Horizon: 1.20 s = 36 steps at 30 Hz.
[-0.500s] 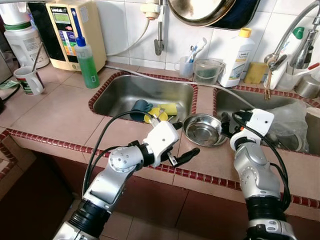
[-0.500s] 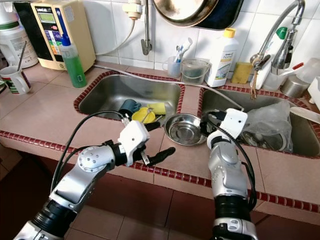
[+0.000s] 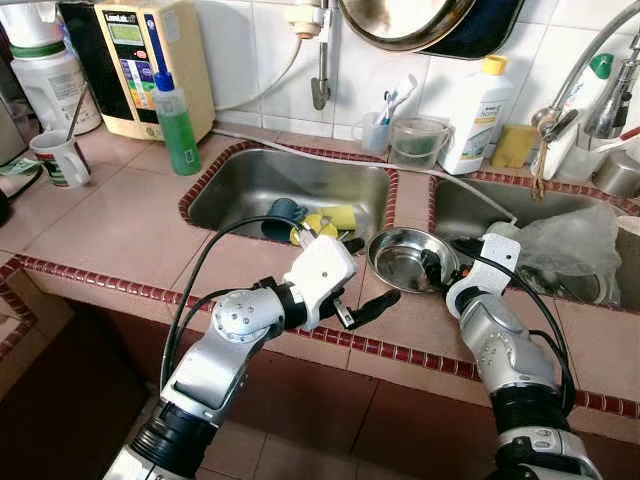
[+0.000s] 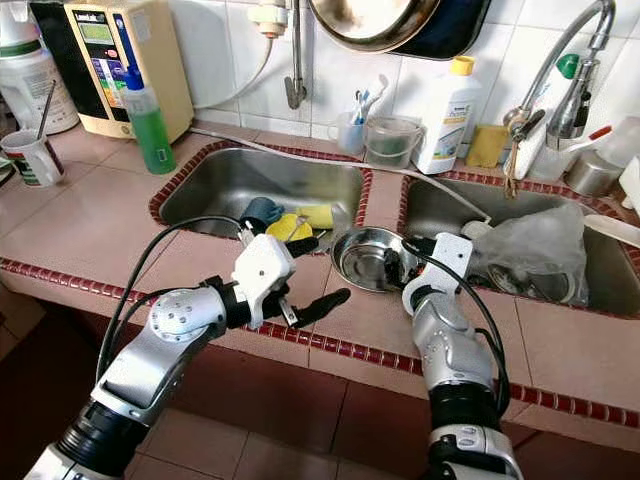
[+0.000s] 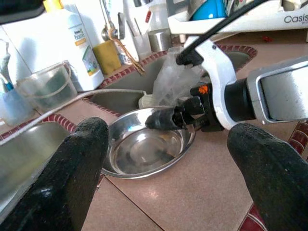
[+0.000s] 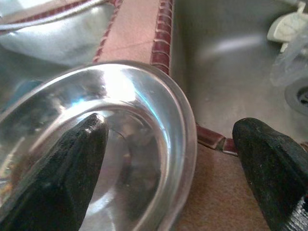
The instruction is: Kitchen organization
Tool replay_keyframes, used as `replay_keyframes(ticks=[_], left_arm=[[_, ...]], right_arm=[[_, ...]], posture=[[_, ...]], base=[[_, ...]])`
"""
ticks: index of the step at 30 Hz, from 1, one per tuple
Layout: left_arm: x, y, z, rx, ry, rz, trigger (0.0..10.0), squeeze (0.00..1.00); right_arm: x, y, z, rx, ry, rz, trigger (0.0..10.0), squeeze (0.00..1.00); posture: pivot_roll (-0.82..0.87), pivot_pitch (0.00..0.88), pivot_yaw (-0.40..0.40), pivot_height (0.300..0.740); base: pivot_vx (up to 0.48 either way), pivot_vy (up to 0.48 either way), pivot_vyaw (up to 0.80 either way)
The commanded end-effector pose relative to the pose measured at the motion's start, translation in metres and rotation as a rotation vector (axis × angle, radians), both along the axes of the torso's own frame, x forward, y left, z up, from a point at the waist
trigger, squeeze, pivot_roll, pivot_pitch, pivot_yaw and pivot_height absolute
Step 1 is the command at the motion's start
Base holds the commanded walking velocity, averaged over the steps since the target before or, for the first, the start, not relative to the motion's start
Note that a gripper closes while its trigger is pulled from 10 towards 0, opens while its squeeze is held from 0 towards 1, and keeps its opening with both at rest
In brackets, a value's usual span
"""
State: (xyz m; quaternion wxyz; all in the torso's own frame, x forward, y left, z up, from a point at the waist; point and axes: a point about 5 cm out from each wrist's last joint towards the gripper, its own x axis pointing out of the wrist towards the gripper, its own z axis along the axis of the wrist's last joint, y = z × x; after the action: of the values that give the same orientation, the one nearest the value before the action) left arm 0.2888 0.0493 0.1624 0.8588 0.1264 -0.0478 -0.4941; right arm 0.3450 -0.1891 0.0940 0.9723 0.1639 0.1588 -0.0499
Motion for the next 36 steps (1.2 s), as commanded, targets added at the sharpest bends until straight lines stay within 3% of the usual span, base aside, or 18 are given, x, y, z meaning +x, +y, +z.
replay_keyframes(ticks=[1,2,3,4,17,33,36], left_arm=[[0.0,0.003,0.002,-0.008,0.0,0.019,10.0,0.0],[0.0,0.003,0.003,-0.01,-0.001,0.022,10.0,0.0],[0.0,0.003,0.003,-0.01,-0.002,0.025,10.0,0.0],[0.0,0.004,0.004,-0.013,-0.002,0.028,10.0,0.0],[0.001,0.004,0.008,-0.024,-0.027,0.06,10.0,0.0],[0.004,0.004,0.013,-0.047,-0.038,0.09,10.0,0.0],[0.004,0.004,0.014,-0.049,-0.04,0.09,10.0,0.0]], right_arm=[[0.003,-0.002,0.002,0.013,0.0,0.001,9.3,0.0],[0.003,-0.003,0.001,0.021,0.006,-0.006,3.8,0.0],[0.003,-0.004,0.001,0.025,0.011,-0.012,3.2,0.0],[0.004,-0.004,0.001,0.034,0.012,-0.016,0.0,0.0],[0.008,-0.006,0.003,0.056,0.028,-0.026,0.0,0.0],[0.017,-0.008,0.013,-0.126,0.006,-0.009,0.0,0.0],[0.018,-0.007,0.015,-0.12,-0.004,-0.005,0.0,0.0]], posture=[[0.03,0.0,-0.026,0.74],[0.04,0.0,-0.029,0.74],[0.04,0.0,-0.032,0.74],[0.04,0.0,-0.032,0.74],[0.06,0.004,-0.056,0.74],[0.06,0.001,-0.074,0.74],[0.06,0.001,-0.074,0.74]], base=[[0.0,0.0,0.0],[0.0,0.0,0.0],[0.0,0.0,0.0],[0.0,0.0,0.0],[0.0,0.0,0.0],[0.0,0.0,0.0],[0.0,0.0,0.0]])
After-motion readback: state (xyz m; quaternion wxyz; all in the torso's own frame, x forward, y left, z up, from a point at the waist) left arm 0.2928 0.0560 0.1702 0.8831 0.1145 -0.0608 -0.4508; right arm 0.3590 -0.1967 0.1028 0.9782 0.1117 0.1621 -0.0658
